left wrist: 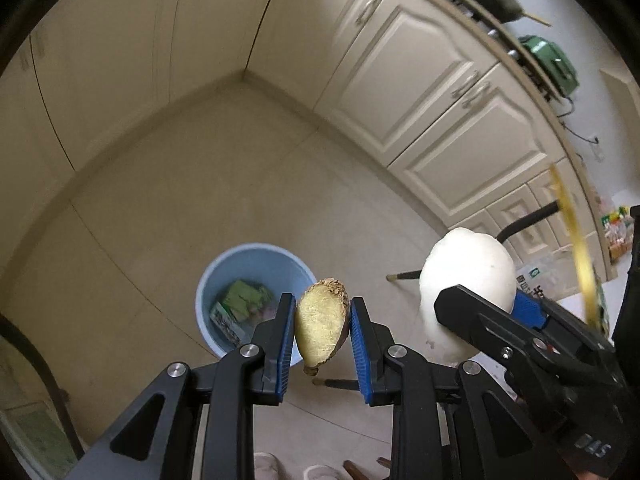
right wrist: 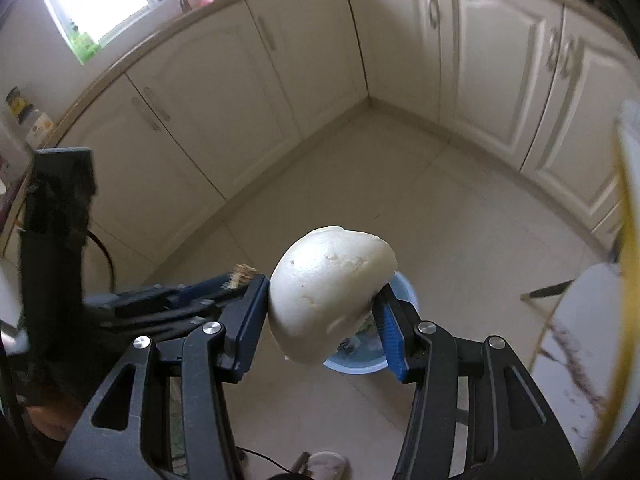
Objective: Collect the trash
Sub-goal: 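Carry ginger and bun over the bucket and open both tools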
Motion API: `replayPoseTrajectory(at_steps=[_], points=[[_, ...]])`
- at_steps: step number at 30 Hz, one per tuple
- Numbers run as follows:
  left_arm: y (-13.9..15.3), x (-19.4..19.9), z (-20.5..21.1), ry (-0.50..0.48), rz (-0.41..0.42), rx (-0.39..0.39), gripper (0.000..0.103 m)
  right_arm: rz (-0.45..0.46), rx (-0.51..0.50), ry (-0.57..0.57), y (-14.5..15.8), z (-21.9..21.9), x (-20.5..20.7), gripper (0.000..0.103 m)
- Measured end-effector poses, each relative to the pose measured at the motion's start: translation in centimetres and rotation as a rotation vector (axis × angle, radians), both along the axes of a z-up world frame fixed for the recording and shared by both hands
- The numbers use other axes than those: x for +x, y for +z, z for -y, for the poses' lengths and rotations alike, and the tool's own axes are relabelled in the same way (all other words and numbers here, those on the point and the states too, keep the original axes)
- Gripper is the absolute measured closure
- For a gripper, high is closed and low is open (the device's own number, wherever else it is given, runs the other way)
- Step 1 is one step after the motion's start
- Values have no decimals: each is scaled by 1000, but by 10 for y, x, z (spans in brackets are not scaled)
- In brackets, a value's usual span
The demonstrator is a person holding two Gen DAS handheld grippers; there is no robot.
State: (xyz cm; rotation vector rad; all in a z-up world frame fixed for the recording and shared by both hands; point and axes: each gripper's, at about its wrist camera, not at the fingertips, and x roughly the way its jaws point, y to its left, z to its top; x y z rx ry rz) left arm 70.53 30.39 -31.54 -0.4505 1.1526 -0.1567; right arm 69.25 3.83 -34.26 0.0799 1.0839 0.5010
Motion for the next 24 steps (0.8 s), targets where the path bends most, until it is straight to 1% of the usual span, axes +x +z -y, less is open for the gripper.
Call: replayPoseTrajectory(at_steps=[2, 4, 6, 9, 10, 11, 13, 17, 18, 20, 22, 24], points=[[-17, 17, -9, 14, -35, -18, 80, -41, 4, -6, -18, 0, 15, 54], [-28, 29, -18, 26, -56, -15, 80, -78, 2, -11, -37, 0, 28, 54], [-41, 42, -23, 31, -77, -19, 80, -88, -18, -13, -50, -2, 35, 53], [-53, 53, -30, 39, -93, -18, 76, -144, 27, -14, -68, 3, 44, 53], [-54, 57, -30, 48, -97, -19, 67, -168, 51, -19, -75, 6, 49, 53], [-56, 64, -32, 69, -110, -22, 55, -179, 58, -26, -78, 9, 54, 53], [-60, 65, -37, 93, -118, -38, 48, -187, 71, -38, -84, 14, 57, 52], [-58, 68, -46, 124, -126, -41, 47, -195, 82, -39, -90, 12, 61, 50], [-57, 66, -45, 128, -125, -30, 47, -203, 93, -37, -91, 11, 61, 47], [-50, 62, -43, 140, -112, -17, 47, -199, 95, -47, -91, 10, 63, 35], [-41, 55, -43, 143, -105, -14, 47, -178, 104, -41, -85, 9, 60, 32], [-27, 46, -38, 151, -85, 10, 47, -165, 96, -41, -77, 6, 55, 30]])
